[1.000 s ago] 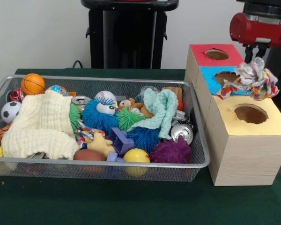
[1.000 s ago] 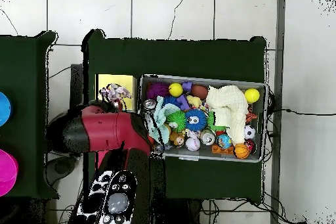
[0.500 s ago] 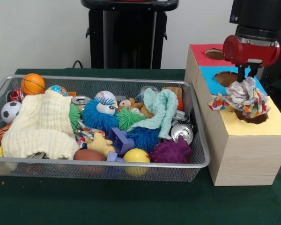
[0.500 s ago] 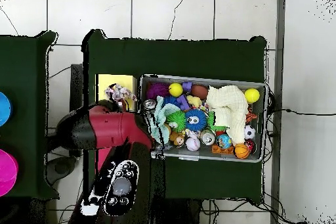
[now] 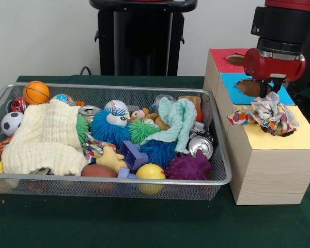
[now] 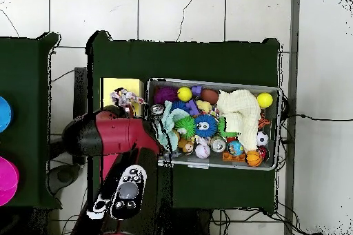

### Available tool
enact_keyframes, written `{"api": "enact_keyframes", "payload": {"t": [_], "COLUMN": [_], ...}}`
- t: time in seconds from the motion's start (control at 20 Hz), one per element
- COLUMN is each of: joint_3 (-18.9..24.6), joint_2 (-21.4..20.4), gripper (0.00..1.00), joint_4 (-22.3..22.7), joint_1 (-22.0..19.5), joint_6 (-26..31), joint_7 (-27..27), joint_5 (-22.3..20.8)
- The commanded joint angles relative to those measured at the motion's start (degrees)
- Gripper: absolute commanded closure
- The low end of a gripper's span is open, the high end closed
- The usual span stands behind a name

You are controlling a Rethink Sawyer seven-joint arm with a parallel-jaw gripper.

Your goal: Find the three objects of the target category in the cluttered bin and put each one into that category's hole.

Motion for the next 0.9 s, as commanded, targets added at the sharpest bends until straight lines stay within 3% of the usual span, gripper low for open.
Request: {"api": "enact_keyframes", "payload": {"t": [0.05,0.3,0.75,0.9], "joint_3": [2.95,6.41,17.26,18.71], "joint_2": [3.19,3.53,6.85,7.69], "gripper": [1.00,1.00,1.00,1.00], "joint_4": [0.51,1.39,2.29,1.85], "joint_1": [-0.06,-1.86,-8.62,-9.51], "joint_6": [1.02,-3.00,-11.51,-12.23], "joint_7": [13.60,12.45,10.50,10.54], "joint_5": [2.97,2.91,1.58,1.23]}}
